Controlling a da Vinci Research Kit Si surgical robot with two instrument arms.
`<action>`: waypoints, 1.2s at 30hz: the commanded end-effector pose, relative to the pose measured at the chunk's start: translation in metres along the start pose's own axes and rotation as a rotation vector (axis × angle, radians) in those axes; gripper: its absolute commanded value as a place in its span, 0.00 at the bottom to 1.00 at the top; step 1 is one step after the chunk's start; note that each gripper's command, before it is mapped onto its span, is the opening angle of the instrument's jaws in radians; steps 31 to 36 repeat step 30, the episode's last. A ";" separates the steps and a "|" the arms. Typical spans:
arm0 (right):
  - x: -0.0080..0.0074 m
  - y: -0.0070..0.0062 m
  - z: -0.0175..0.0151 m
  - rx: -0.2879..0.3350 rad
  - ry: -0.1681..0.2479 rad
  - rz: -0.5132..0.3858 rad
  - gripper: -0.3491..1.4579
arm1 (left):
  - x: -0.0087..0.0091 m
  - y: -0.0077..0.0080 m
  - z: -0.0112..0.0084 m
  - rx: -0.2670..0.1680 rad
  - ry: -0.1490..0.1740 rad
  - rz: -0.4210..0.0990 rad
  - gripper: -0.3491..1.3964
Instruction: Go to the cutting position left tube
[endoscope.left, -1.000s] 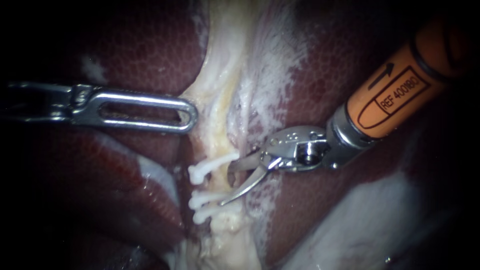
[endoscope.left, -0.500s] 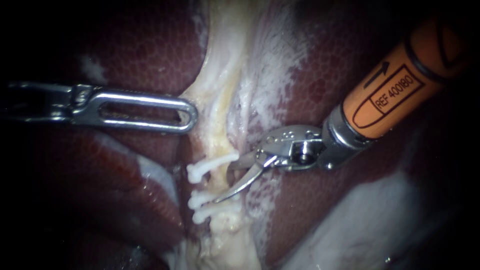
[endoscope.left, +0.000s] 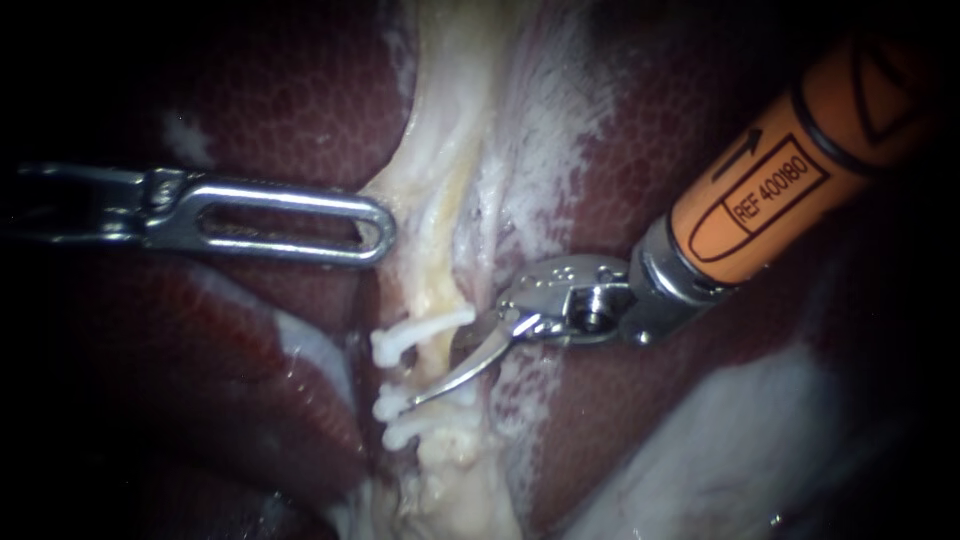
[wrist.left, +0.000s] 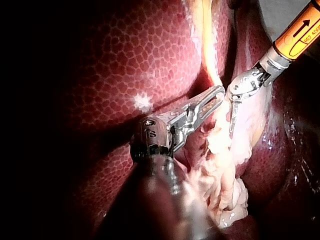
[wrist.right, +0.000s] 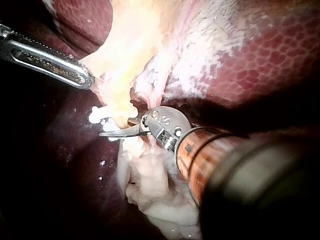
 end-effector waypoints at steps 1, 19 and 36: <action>0.0000 0.0000 0.0000 0.000 -0.001 0.000 0.30 | 0.0000 0.0000 0.0000 0.000 0.000 0.000 0.00; -0.0005 0.0000 0.0000 0.006 -0.004 0.002 0.30 | 0.0000 0.0000 0.0000 0.000 0.000 0.000 0.00; -0.0006 0.0000 0.0000 0.007 -0.004 0.007 0.31 | 0.0000 0.0001 0.0001 0.000 0.000 0.000 0.00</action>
